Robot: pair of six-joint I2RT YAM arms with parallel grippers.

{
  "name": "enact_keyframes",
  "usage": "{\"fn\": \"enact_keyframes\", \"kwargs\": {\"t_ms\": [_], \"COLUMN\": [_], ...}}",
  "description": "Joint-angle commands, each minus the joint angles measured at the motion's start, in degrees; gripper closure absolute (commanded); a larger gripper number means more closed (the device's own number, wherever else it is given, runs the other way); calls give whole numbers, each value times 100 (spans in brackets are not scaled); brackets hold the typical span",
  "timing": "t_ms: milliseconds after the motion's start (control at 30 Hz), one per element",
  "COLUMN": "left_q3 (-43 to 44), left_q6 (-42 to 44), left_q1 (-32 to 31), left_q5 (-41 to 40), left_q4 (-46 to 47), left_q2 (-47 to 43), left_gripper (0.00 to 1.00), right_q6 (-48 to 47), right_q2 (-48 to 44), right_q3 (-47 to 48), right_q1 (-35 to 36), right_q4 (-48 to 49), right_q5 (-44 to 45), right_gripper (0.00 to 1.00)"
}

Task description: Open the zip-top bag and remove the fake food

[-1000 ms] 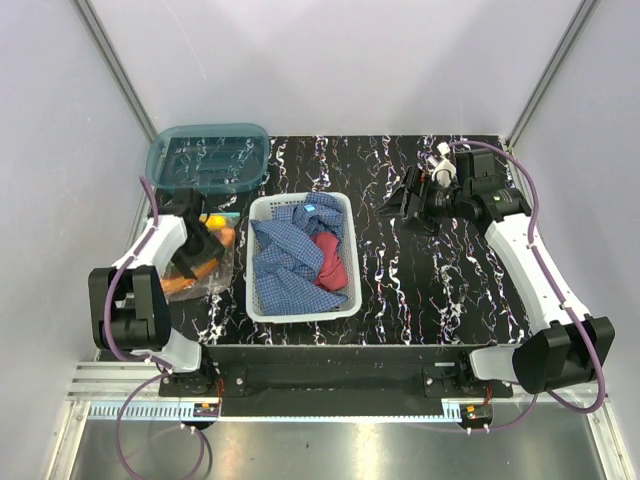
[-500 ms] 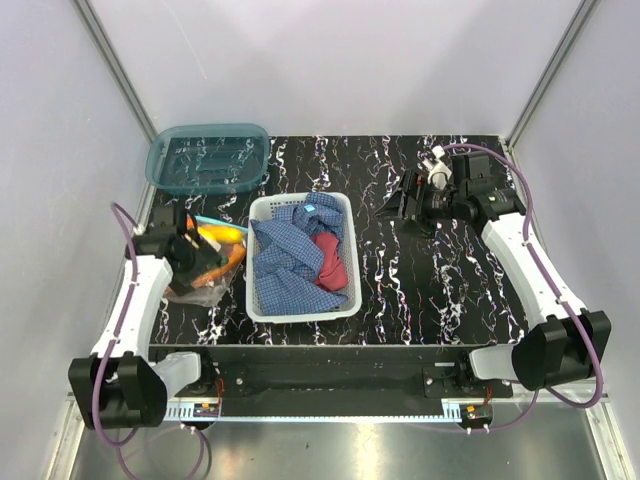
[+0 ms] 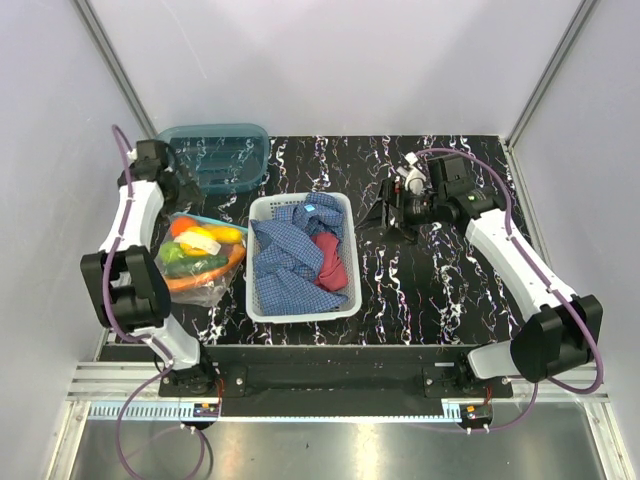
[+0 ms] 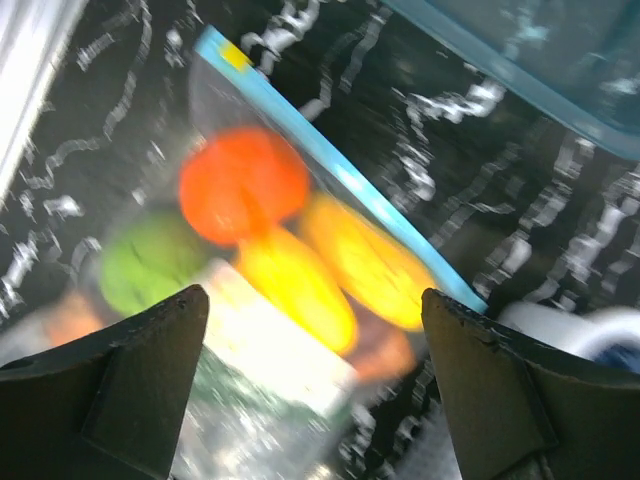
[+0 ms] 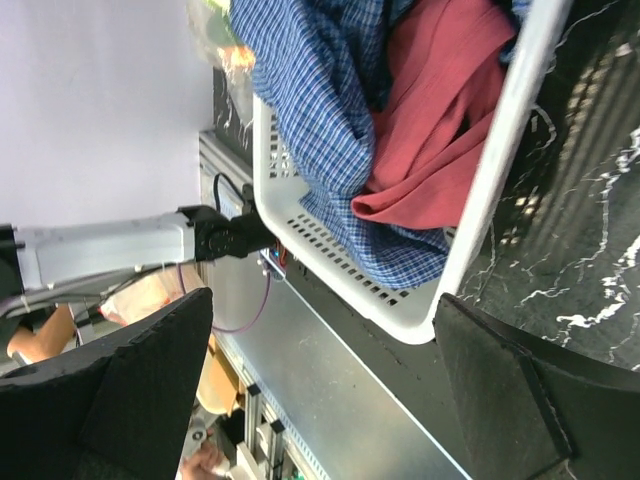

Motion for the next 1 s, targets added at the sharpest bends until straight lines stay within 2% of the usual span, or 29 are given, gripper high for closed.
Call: {"fn": "enact_keyframes", "kwargs": {"t_ms": [0, 133, 267, 533, 633, 833, 967], "left_q3": [-387, -827, -679, -800, -1318, -2863, -2902], "left_q6": [909, 1172, 1551, 1095, 664, 171, 522], "left_q1": [870, 1427, 1690, 1761, 1770, 1744, 1866], "left_q5": [1006, 2029, 2749, 3384, 3375, 3586, 3078], "left_q4": [1118, 1523, 1445, 1524, 1550, 1752, 1550], "left_q2": [-146, -121, 432, 961, 663, -1057, -1412], "left_gripper": [11, 10, 9, 9, 11, 12, 8], "right_q6": [-135, -188, -240, -284, -302, -320, -302], "right_q2": [-53, -27, 61, 245, 263, 307, 342], "right_q3": [143, 108, 222, 362, 371, 336, 345], "right_q1": [215, 311, 425, 496, 496, 496, 496], "right_q4": [159, 124, 80, 45, 63, 98, 98], "right_q5": [-235, -235, -244, -165, -112, -77, -94], "right_gripper": [0, 0, 0, 0, 0, 0, 0]}}
